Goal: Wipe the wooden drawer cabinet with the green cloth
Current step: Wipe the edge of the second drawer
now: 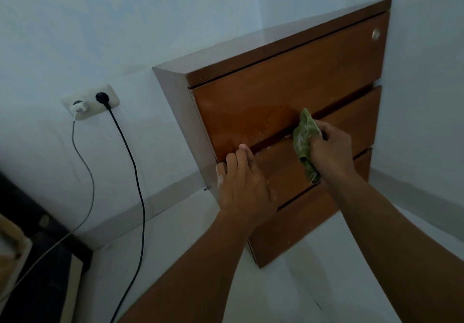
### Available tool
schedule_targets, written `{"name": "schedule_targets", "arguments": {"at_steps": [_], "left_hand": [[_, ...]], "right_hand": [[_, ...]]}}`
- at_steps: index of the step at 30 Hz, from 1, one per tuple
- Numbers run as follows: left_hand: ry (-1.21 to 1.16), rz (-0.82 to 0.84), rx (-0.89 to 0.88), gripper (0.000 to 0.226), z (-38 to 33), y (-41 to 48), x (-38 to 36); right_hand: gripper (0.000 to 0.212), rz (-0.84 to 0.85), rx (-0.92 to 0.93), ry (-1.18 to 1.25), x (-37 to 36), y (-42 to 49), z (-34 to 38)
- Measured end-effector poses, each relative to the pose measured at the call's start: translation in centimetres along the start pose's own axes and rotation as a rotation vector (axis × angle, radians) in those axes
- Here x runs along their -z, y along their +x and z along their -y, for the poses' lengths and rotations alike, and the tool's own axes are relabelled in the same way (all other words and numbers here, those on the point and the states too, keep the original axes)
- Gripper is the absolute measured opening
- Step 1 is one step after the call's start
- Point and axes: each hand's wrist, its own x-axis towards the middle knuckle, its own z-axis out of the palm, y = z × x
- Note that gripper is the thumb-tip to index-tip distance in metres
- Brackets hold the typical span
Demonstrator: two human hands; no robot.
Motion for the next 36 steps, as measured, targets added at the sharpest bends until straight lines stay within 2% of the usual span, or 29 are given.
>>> {"name": "schedule_targets", "arguments": {"at_steps": [6,10,14,17,21,25,28,34,36], "left_hand": [[-0.080,-0.005,0.073,0.090,-1.5,0.0,1.1],[-0.169,-0.128,0.018,0.088,-1.7,-1.5,1.1],[-0.248,-0.199,-0.006,0.086,0.4,-3.0,0.5],[-0.244,-0.212,0.012,0.080,2.4,-4.8,-0.6],[-0.294,-0.211,0.015,0.068,3.9,-6.4,-2.0],[-0.361,-0.251,0.034,0.067,4.3,-6.7,-2.6],[-0.314,-0.277,-0.030,0.070,3.9,-6.1,-2.3],[-0.235,-0.173,-0.120,0.083,3.7,-5.1,-1.0],[-0.243,-0.168,-0.160,0.086,3.7,-4.7,-0.9]], "right_hand": [[0.026,-0.015,0.035,0.000,1.2,0.0,0.9],[0.026,0.042,0.128,-0.055,2.1,-0.3,2.0],[0.031,0.159,0.318,-0.305,1.5,-1.4,3.3],[0.036,0.300,0.576,-0.515,-0.8,-3.9,3.6],[0.043,0.573,0.768,-0.636,-3.2,-8.2,0.5],[0.048,0.621,0.916,-0.660,-2.4,-8.0,-1.1],[0.045,0.544,0.925,-0.688,-0.9,-5.9,-1.4],[0.037,0.073,0.690,-0.494,2.6,-1.8,-1.3],[0.036,0.068,0.733,-0.482,1.4,-2.7,-0.6]]}}
